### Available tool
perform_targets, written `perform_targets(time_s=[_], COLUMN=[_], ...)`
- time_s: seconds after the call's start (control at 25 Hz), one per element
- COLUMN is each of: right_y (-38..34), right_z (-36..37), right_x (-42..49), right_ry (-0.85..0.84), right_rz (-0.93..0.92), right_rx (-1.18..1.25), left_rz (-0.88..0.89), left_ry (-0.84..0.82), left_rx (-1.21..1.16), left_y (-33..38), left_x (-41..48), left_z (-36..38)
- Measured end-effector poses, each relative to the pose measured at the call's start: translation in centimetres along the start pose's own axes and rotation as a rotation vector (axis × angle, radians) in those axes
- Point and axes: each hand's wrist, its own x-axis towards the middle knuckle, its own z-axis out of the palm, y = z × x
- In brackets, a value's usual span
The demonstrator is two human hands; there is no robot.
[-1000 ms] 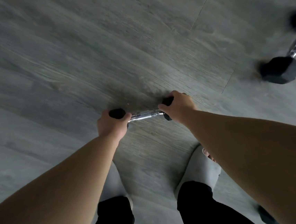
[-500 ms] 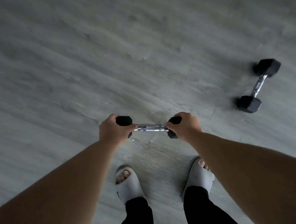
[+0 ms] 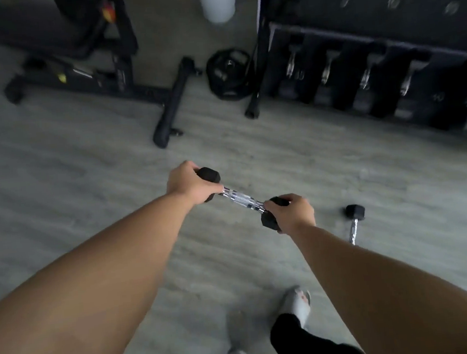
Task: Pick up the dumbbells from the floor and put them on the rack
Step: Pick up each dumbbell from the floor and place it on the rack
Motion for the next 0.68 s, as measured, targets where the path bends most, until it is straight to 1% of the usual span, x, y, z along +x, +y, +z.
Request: perform_targets(time_s=[0.12,0.32,0.48,0.68], right_y=[-5.9,-16.0,-21.9,-27.7], right_z=[-2.9,-7.6,-9.7,-11.6], right_x=[0.4,3.6,6.6,12.0], right_ry=[0.057,0.068,0.084,0.156], right_rz=[0.003,0.032,0.052,0.092], right_rx=[0.128,0.324,0.424,0.533], left_rz=[0.139,0.273,0.365,0.483], left_ry=[0.03,0.069,0.106,0.056], left_rx=[0.075,0.171,0.251,0.318], left_y=[8.7,22.4,30.1,38.8], left_x=[1.0,4.8,8.2,14.5], left_z=[-4.2,-8.8,-10.9,-11.0])
